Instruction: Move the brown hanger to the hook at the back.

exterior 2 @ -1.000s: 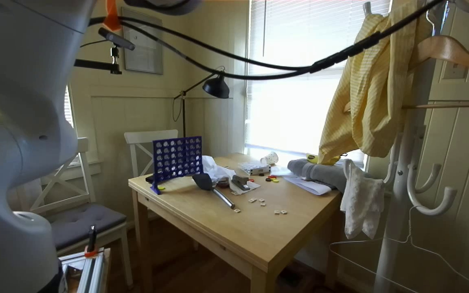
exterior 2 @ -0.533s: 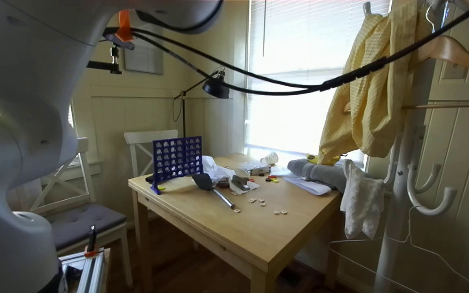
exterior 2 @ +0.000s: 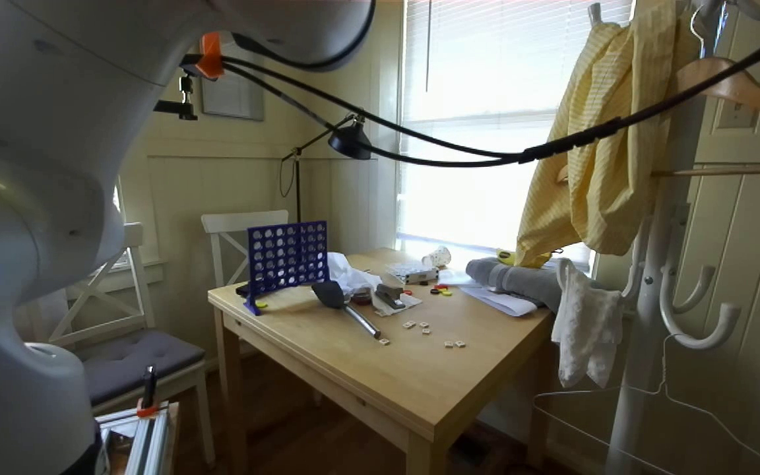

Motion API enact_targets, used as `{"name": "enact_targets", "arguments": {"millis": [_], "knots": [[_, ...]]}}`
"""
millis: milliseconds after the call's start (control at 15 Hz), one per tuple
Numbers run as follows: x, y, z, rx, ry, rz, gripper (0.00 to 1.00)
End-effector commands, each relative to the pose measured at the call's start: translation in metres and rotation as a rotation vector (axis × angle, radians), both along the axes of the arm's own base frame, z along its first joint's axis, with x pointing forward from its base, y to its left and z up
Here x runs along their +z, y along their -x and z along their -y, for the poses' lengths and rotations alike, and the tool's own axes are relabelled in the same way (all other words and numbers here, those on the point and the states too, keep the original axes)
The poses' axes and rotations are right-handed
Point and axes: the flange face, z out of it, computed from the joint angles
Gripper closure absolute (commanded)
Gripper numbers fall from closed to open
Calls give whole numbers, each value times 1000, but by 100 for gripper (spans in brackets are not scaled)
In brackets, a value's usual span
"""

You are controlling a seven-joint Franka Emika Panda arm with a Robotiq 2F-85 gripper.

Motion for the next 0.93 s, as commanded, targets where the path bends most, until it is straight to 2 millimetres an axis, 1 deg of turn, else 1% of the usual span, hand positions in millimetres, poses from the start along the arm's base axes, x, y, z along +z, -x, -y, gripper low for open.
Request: {"name": "enact_targets", "arguments": {"millis": [0, 267, 333, 400, 467, 533, 600, 800, 867], "knots": [[-15, -16, -6, 44, 46, 7, 0], [-26, -26, -8, 51, 50, 14, 0], [-28, -27, -8, 52, 49, 14, 2], [-30, -28, -8, 53, 47, 12, 7], [-32, -29, -7, 52, 48, 9, 8], [-34, -29, -6, 52, 47, 5, 22], [-36, -30, -6, 54, 46, 3, 23], [-41, -32, -5, 54, 46, -4, 46], [-42, -32, -5, 54, 46, -6, 51]]}}
